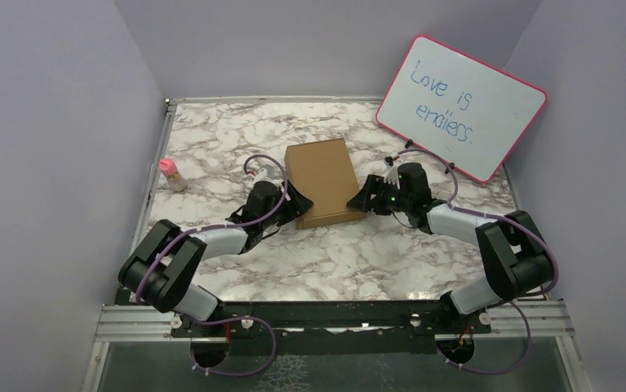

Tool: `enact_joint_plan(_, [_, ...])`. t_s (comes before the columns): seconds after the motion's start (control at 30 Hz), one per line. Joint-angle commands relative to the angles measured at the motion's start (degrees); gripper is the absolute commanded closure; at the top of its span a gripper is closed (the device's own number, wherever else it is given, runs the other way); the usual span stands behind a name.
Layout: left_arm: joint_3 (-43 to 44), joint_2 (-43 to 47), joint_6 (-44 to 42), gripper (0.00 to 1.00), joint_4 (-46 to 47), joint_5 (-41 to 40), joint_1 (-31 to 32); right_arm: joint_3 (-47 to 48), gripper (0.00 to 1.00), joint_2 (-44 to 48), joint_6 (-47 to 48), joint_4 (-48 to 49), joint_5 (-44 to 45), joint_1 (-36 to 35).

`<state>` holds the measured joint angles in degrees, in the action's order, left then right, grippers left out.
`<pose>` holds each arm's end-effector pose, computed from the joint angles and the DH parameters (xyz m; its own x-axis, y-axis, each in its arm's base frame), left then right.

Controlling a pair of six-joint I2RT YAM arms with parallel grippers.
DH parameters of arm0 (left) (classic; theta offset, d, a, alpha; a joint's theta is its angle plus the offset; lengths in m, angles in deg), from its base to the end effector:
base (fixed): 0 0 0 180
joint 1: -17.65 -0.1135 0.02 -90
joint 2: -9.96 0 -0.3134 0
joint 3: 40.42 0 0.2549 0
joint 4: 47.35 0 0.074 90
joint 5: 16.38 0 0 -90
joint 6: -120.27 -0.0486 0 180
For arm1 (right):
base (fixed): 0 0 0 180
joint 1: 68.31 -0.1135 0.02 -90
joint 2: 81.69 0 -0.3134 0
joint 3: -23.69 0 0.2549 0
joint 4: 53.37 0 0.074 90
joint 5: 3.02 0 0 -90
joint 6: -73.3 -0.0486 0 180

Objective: Fold the paper box

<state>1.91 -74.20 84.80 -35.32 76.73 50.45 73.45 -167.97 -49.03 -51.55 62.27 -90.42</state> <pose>0.2376 -0.1563 0.1944 -0.7152 -0.5066 -0.4816 -0.0034 0.6915 -0.7224 0.2718 0.1324 0.2073 -0.7988 0.1999 -0.5674 -0.2759 0.7165 0.6408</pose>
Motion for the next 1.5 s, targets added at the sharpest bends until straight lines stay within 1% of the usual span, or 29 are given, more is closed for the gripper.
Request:
enact_joint_plan(0.0, [2.9, 0.7, 0.1, 0.32, 9.5, 2.5, -1.0, 0.5, 0.29, -1.3, -4.5, 4.5, -2.5, -2.6])
enact_joint_plan(0.1, [-0.1, 3.2, 0.3, 0.31, 9.3, 2.0, -2.4, 0.7, 0.27, 0.4, -3.4, 2.0, 2.4, -2.6])
enact_joint_plan(0.27, [-3.9, 8.6, -0.8, 0.30, 4.1, 1.7, -4.3, 0.6, 0.25, 3.0, -1.1, -0.6, 7.7, -2.6])
enact_joint_plan(0.4, [-4.1, 12.2, -2.9, 0.29, -1.5, 1.8, -4.5, 0.9, 0.24, 2.1, -0.5, -1.5, 7.4, -2.6])
enact_joint_plan(0.53, [-3.0, 15.5, -4.8, 0.29, -9.9, 1.9, -4.5, 0.3, 0.24, 2.5, 0.0, -2.3, 6.4, -2.6])
enact_joint_plan(0.6, [-3.0, 16.3, -5.4, 0.30, -11.4, 2.7, -4.5, 0.0, 0.24, 3.0, 0.3, -2.8, 6.7, -2.6])
enact_joint_plan(0.73, [-3.7, 15.4, -5.4, 0.31, -8.8, 3.6, -4.5, -0.2, 0.25, 2.8, 0.7, -2.4, 6.7, -2.6])
enact_joint_plan(1.03, [-0.3, 7.6, -4.2, 0.32, -5.3, 9.0, -4.4, 0.7, 0.26, 1.4, 1.2, -1.2, 6.7, -2.6])
enact_joint_plan(1.27, [-0.9, 4.8, -1.1, 0.33, -2.2, 11.7, -4.2, 0.4, 0.29, -0.9, 0.3, 1.5, 3.6, -2.6])
enact_joint_plan(1.47, [-1.3, 3.3, 4.3, 0.33, 2.5, 13.6, -3.2, -1.7, 0.31, -1.4, -2.8, 5.4, 1.6, -2.8])
